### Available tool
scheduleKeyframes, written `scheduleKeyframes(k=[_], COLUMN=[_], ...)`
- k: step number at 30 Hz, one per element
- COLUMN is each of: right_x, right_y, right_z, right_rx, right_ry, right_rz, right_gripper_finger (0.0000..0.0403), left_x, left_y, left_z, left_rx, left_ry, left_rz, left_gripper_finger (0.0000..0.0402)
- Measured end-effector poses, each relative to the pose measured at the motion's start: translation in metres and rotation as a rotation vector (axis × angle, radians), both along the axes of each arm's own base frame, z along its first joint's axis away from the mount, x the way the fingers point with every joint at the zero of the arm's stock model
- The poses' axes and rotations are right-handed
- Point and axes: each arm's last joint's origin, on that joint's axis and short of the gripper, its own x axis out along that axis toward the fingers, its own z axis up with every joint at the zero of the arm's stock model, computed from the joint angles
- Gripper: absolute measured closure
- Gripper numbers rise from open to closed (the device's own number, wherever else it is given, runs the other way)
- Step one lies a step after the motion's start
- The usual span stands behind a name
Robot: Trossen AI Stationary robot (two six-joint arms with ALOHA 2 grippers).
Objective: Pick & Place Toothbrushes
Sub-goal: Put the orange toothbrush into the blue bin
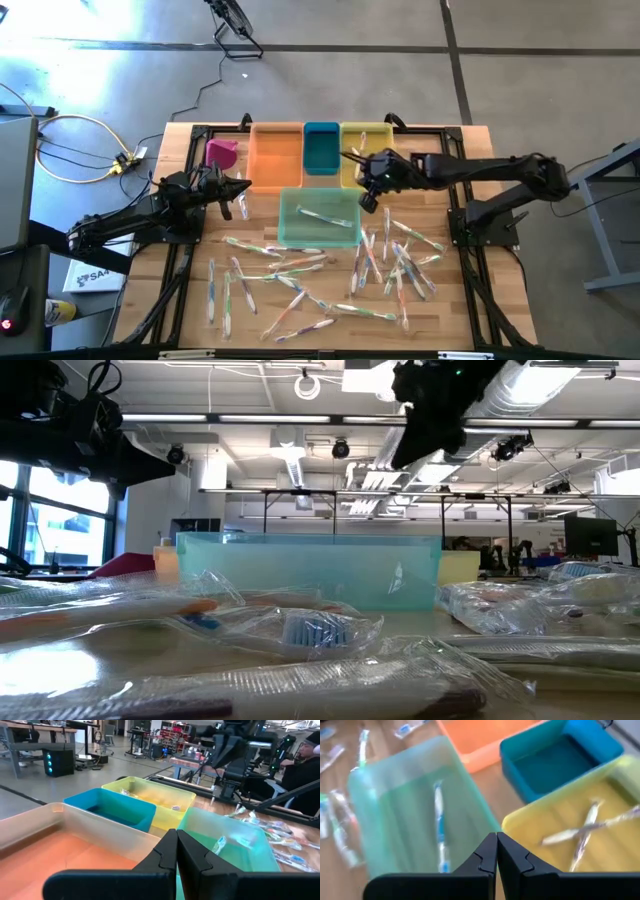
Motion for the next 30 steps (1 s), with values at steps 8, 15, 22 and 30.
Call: scheduleKeyframes(k=[8,15,22,30], right_x=[-0.014,-0.011,-0.012,-0.01], right_y=[0.025,0.041,0.054,0.065], right_z=[0.0,-0.002,-0.001,0.001], right_rx=[0.172,0.276,0.387,0.456], right_ry=[0.062,0.071,0.081,0.051], right_rz=[0.013,0.11,0.235,0.155], right_gripper_finger=[0.0399,0.0398,0.0398,0.0398], left_x=[0.0,0.0,0.0,0.0], left_y=[0.0,0.0,0.0,0.0], left_z=[0.0,0.0,0.0,0.0], left_rx=[-0.001,-0.001,-0.001,-0.002], left_ry=[0.003,0.004,0.004,0.005], left_rz=[0.0,0.0,0.0,0.0], left_gripper_finger=[0.0402,0.0402,0.0402,0.0402])
